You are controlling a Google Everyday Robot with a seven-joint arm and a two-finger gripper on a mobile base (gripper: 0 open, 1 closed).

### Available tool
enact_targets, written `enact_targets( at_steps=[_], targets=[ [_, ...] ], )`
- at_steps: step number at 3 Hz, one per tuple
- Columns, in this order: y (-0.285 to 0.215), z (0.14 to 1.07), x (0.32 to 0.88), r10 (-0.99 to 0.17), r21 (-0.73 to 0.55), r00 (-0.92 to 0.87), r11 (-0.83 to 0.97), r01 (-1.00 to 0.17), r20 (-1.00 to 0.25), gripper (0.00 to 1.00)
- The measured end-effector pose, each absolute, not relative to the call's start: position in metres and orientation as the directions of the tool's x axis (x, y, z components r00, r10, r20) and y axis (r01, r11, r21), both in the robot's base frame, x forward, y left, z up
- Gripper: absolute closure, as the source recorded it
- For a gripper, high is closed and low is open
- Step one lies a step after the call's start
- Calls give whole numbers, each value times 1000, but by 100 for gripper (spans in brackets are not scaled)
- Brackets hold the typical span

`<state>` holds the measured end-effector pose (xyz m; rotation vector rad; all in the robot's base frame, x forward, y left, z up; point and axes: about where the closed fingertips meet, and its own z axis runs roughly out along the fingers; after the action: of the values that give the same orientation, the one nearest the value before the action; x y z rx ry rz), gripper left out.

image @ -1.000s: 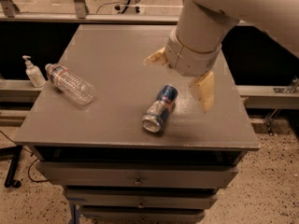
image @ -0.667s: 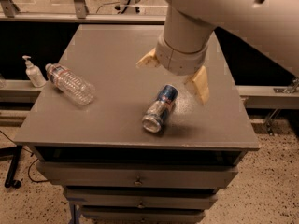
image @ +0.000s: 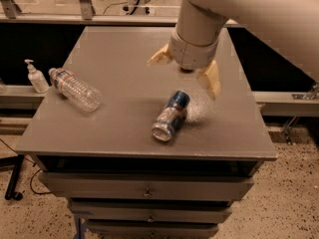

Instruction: Place redbull can upright

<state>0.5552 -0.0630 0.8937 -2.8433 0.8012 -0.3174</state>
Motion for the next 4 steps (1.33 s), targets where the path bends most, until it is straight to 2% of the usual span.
enact_targets(
  at_steps=[2, 4],
  targets=[
    [-73, 874, 559, -579, -218, 813, -803, -555, 63, 0],
    [-80, 841, 532, -482, -175, 873, -868, -464, 75, 0]
  ],
)
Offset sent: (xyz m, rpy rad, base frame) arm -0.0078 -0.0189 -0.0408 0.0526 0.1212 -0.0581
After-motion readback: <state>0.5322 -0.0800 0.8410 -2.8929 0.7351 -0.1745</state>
